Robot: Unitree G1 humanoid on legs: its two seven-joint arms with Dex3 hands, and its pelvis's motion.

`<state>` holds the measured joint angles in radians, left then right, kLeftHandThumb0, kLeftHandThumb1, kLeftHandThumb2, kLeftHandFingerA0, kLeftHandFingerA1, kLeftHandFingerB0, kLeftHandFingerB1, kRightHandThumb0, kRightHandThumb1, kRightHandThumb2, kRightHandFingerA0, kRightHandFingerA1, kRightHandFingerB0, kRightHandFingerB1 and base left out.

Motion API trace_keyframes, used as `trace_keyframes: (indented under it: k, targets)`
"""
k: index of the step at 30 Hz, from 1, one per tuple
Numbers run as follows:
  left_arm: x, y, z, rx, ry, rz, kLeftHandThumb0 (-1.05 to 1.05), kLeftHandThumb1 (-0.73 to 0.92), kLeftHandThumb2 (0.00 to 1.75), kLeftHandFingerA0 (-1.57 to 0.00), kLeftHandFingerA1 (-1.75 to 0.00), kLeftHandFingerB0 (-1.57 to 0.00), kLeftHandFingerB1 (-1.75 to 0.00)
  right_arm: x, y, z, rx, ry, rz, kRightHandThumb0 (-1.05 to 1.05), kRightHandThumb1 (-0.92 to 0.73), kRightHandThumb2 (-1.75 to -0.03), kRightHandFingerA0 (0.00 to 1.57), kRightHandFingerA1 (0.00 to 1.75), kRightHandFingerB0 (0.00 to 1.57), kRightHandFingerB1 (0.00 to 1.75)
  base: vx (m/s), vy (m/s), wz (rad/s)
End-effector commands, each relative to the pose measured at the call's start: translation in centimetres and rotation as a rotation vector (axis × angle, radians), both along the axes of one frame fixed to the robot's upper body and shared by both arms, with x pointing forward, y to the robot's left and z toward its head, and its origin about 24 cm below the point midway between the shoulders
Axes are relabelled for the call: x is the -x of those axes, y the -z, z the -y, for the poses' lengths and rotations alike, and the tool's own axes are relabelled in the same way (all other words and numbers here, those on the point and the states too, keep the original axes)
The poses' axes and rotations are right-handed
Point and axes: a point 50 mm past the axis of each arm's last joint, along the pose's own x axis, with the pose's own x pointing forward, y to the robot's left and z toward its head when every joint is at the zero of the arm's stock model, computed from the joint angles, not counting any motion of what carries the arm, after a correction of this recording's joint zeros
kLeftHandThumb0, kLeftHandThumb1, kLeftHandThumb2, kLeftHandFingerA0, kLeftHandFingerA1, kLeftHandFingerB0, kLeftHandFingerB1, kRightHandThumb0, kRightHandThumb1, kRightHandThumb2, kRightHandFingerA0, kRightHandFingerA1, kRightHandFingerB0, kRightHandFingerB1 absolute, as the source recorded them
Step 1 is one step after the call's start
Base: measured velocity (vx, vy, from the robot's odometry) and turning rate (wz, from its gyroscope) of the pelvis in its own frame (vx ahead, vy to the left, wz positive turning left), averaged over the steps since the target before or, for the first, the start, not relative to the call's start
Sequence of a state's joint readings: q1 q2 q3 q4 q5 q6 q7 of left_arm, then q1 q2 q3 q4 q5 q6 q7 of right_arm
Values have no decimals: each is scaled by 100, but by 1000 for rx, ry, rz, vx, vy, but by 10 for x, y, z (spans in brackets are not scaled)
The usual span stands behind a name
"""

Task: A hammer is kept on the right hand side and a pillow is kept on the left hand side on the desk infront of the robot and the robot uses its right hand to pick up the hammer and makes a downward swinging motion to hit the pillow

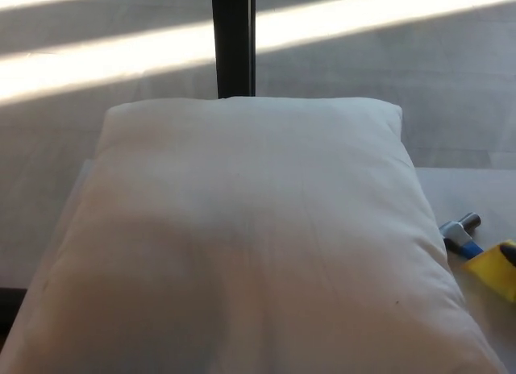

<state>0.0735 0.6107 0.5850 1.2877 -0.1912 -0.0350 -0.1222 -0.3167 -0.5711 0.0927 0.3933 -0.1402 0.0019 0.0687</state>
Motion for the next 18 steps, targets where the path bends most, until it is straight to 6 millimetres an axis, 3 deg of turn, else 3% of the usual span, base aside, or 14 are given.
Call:
trace_keyframes:
  k: [1, 2, 7, 8, 16, 18]
  targets:
    - [4, -5, -4, -10, -16, 19, -57, 63, 59, -72, -64, -64, -51, -5, 5, 9, 145, -2, -132, -79, -50, -87, 3, 40, 11, 41, 0, 0, 0]
    - [4, -4, -4, -8, -17, 19, -58, 62, 59, -72, -64, -63, -51, -6, 3, 8, 143, -2, -136, -73, -49, -83, 7, 49, 16, 41, 0, 0, 0]
    - [5, -4, -4, 10, -16, 28, -57, 63, 59, -70, -64, -65, -53, -17, -2, 5, 144, 19, -145, -69, -48, -82, 13, 50, 19, 42, 0, 0, 0]
    - [5, -4, -4, 10, -15, 27, -57, 63, 59, -68, -62, -64, -52, -19, -2, 5, 153, 26, -148, -67, -59, -59, 18, 44, 27, 30, 0, 0, 0]
    - [4, -3, -3, 4, 5, 9, -59, 64, 59, -70, -61, -60, -48, -34, -3, 2, 184, 59, -161, -66, -60, -58, 19, 49, 29, 30, 0, 0, 0]
    - [4, -4, -3, 4, 14, 1, -60, 64, 59, -69, -62, -62, -49, -36, -1, 0, 72, 89, -166, -61, -60, -58, 21, 48, 29, 31, 0, 0, 0]
